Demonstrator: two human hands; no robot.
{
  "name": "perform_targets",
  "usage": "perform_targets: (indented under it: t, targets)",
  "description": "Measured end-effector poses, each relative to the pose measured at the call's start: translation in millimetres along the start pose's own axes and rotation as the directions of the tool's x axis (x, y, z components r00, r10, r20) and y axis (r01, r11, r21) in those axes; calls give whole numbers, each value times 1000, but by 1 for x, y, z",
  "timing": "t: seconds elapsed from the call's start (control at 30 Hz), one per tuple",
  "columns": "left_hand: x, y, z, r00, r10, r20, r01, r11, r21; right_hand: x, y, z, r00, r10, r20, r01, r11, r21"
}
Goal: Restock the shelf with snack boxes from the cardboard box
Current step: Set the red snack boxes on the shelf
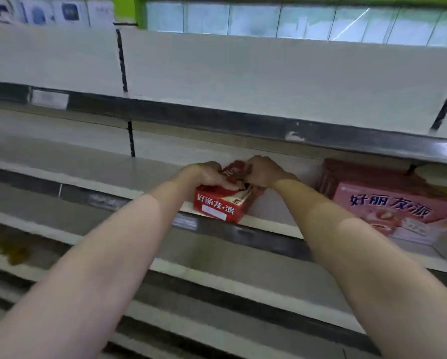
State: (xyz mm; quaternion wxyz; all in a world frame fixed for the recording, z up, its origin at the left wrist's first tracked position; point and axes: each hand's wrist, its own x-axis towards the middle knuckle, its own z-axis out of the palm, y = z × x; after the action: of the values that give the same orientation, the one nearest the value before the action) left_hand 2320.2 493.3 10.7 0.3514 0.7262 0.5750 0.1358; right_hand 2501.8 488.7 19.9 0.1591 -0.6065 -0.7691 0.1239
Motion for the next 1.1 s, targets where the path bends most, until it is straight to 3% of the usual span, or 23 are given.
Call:
perform_targets:
  t: [0.13,0.33,0.5,0.67,0.77,0.83,0.97,1.1]
  targets:
    - [-3,8,0,1000,5,8,-5,999,38,8,2,-6,998,-68,5,68,980,-189]
    - [0,30,3,994,107,26,-110,972,208,1,9,-19,978,6,210,39,977,-209]
    - [5,43,-1,992,124,28,-127,952,280,-8,22,-41,990,52,133,0,934,-358]
    - [8,65,3,943,331,-9,-282,815,507,-19,35,-55,976,132,174,-81,960,-270]
    - [21,69,11,856,486,-176,-319,765,559,-30,40,-58,983,135,124,-107,972,-210]
    - [25,70,16,833,504,-230,-315,772,552,-36,42,-56,995,91,29,-80,961,-264]
    - [21,71,19,889,434,-144,-296,787,541,-46,47,-48,990,-36,-135,-28,895,-445]
    - [19,66,20,906,412,-98,-244,696,675,-50,51,-40,970,-74,-231,-52,866,-497]
